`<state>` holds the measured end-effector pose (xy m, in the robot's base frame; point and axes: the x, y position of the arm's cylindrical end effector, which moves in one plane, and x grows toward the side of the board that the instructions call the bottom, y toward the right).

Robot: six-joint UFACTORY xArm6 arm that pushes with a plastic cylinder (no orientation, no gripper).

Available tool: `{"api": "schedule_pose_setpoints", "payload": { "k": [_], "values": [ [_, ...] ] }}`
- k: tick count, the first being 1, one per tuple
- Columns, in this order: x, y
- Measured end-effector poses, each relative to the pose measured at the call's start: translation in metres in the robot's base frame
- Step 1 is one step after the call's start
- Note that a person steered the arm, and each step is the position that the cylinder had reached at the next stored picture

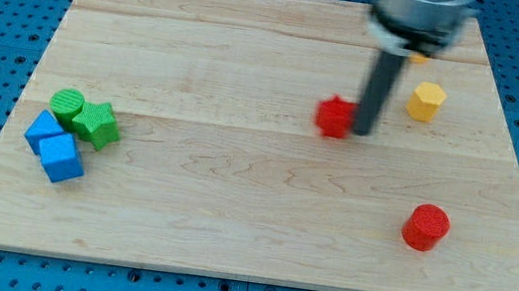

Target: Move the red star vertically above to the green circle

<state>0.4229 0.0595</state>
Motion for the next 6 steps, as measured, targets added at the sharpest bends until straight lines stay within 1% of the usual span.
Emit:
{"api": "schedule_pose_setpoints", "payload": {
  "k": [1, 2, 3, 4, 5, 6],
  "values": [
    [-0.014, -0.141],
    [-0.035, -0.120],
    [-0.053, -0.132],
    [-0.052, -0.241],
    [-0.052, -0.223],
    [-0.041, -0.090]
  ]
}}
